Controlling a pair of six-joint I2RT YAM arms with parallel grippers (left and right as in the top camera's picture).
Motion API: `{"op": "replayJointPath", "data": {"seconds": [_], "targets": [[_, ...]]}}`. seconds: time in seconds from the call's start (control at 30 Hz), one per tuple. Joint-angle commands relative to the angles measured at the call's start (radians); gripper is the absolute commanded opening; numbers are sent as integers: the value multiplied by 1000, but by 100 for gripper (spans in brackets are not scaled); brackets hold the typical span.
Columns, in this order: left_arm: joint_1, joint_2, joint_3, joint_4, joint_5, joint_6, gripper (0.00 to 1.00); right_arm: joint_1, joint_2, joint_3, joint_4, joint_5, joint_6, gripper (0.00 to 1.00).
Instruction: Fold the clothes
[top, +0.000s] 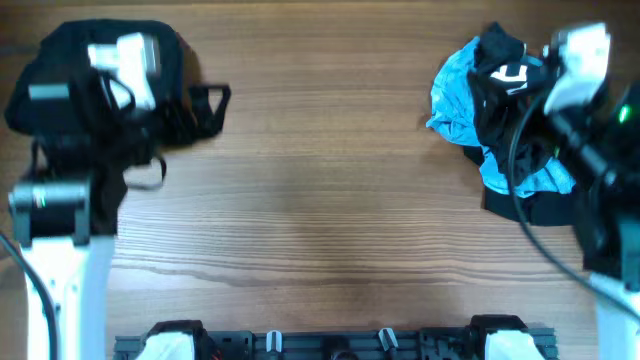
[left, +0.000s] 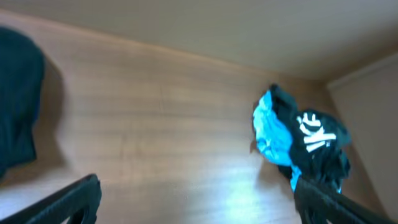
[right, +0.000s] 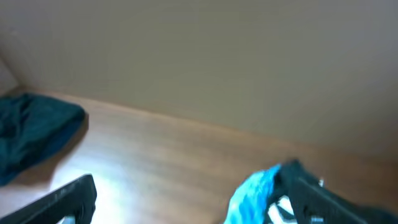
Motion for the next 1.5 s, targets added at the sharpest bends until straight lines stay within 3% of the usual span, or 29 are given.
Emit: {"op": "replayJointPath", "data": {"seconds": [0.0,0.23,0.3,0.4,0.47,0.87,0.93,1.13,1.23,1.27,1.3,1.37,1.4,1.47], "targets": [[-3,169,223,-126,22,36,100,3,183,256,-176,-16,-110,100],[-3,297,245,-141,58,31,100,3,306,292,-266,-79,-36,100],[-3,323,245,-150,77,23,100,-5,341,292,-285,-11,-10,100],[-12,340,245,-150,77,24,100,-35,409,292,-352,302,323,100],[-11,345,244,-148,77,25,100,-77,479,292,-412,406,458,100],[-63,409,243,-155,74,25,99,-230,758,270,-497,366,542,93],[-77,422,243,-154,72,24,99,-234,759,235,-476,366,540,86],[-106,443,243,-147,31,24,98,-233,759,138,-387,291,475,53],[-107,443,243,-147,13,24,98,-233,759,94,-341,261,459,26],[-107,443,243,-146,13,24,98,-233,759,90,-336,261,458,13],[-107,443,243,-143,5,24,96,-233,759,91,-331,261,455,4],[-107,442,243,-124,-5,24,79,-232,744,101,-312,222,421,4],[-107,442,244,-107,-5,24,58,-229,726,126,-311,152,367,4],[-107,440,244,-73,-5,24,32,-213,681,197,-334,40,290,4]]}}
